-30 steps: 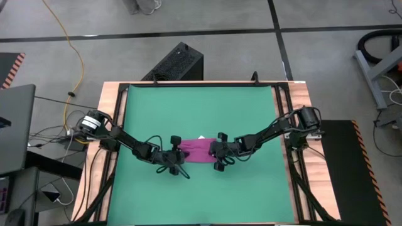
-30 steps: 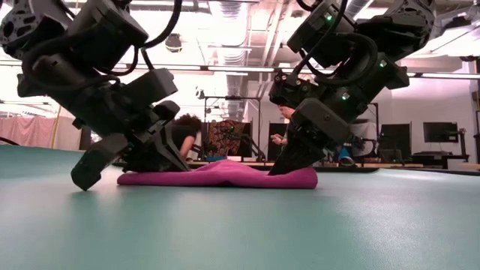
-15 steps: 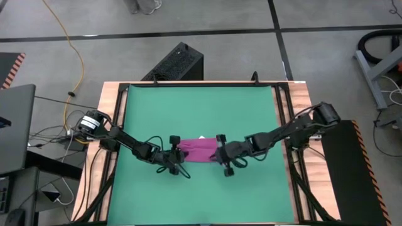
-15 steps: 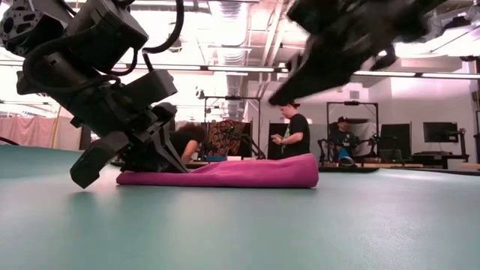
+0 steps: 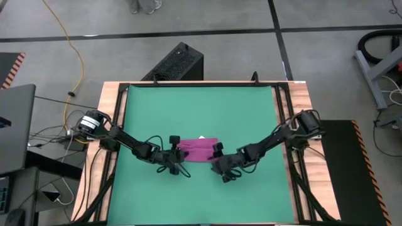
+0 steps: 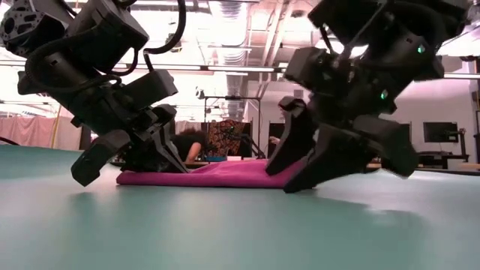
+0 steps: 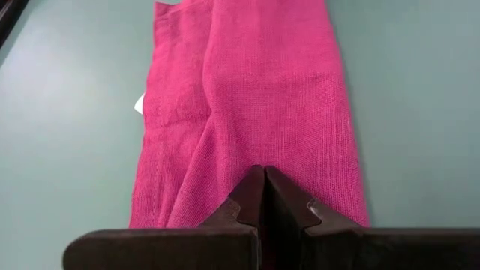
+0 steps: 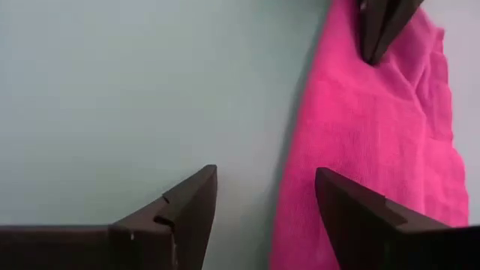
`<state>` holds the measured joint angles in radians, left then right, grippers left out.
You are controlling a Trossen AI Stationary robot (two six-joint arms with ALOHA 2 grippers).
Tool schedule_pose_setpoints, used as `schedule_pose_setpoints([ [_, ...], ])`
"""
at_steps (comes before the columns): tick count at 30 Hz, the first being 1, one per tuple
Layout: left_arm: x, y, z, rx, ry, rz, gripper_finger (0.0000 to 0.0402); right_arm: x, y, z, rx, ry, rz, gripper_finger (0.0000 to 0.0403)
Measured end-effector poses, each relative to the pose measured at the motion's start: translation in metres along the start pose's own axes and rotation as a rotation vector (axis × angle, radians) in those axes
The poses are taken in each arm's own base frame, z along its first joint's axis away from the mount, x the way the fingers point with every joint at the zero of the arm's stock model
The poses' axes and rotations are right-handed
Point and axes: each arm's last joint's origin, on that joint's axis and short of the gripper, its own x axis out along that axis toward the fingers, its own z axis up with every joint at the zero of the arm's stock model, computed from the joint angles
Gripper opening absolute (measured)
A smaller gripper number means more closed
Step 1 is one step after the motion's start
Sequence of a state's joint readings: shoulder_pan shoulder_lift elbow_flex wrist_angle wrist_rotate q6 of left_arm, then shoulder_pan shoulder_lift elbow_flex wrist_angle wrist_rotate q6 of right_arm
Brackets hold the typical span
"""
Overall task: Roll towel
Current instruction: Roll the violet towel
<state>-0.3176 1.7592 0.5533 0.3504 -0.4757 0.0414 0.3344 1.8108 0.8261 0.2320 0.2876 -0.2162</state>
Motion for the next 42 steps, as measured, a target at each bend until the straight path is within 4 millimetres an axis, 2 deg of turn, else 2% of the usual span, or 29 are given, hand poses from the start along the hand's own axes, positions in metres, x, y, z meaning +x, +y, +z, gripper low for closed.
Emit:
schedule_pose_setpoints([
  [4,0.0,0.0,0.0,0.002,0.002,-0.014,0.0,0.006,-0.001,-0.002,0.001,0.006,-0.026,0.0244],
  [11,0.0,-0.001,-0.001,0.007,0.006,-0.022,0.0,-0.007,-0.007,-0.001,-0.038,0.051,-0.083,0.024],
  [21,0.0,-0.001,-0.001,0.023,0.006,-0.023,0.0,-0.005,-0.019,-0.005,-0.035,0.08,-0.092,0.024],
  [28,0.0,-0.001,-0.001,0.047,0.006,-0.027,0.0,0.012,-0.02,-0.021,-0.003,0.156,-0.056,0.0239],
  [31,0.0,-0.001,-0.001,0.048,0.006,-0.035,0.0,0.017,-0.018,-0.026,0.015,0.19,-0.101,0.0233],
  [35,0.0,-0.001,-0.001,0.048,0.006,-0.041,0.0,0.019,-0.016,-0.032,0.083,0.242,-0.136,0.0181],
  [42,-0.001,-0.001,0.0,0.045,0.001,-0.047,0.0,0.016,-0.013,-0.034,0.107,0.262,-0.166,0.0034],
])
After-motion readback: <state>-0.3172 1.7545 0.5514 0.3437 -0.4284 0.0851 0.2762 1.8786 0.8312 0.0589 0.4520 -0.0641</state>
